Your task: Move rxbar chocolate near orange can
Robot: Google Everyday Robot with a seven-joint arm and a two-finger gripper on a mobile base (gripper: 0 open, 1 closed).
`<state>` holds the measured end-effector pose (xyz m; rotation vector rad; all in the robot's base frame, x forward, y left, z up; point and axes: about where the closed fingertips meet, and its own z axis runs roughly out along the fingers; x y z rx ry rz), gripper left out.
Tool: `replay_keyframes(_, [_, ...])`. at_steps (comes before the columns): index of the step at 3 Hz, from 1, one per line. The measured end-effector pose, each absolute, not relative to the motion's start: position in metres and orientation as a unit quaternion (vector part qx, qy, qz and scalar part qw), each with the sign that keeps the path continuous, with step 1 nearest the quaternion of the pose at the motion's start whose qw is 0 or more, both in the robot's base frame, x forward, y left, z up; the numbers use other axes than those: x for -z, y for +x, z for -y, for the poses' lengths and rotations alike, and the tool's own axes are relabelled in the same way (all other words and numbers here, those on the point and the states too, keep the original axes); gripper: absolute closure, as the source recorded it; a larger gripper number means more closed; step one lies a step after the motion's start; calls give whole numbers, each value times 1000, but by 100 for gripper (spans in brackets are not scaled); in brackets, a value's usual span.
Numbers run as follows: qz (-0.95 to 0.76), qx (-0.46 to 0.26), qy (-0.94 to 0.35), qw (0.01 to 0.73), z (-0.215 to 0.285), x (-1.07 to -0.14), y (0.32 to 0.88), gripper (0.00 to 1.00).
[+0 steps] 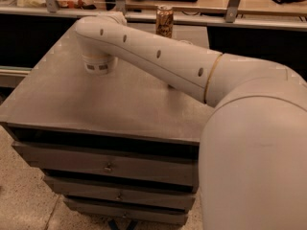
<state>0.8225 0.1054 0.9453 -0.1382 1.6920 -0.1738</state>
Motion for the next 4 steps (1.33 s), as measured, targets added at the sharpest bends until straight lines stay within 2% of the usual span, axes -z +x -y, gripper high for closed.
replay_keyframes(1, [-752, 45, -68, 654, -129, -934, 801, 36])
replay_keyframes(2, [-745, 38, -86, 660, -155, -908, 785, 5])
replay_keyframes(3, [-741, 46, -85, 665, -163, -895, 787, 0])
replay_keyframes(4, [-754, 49, -58, 652, -158, -886, 792, 0])
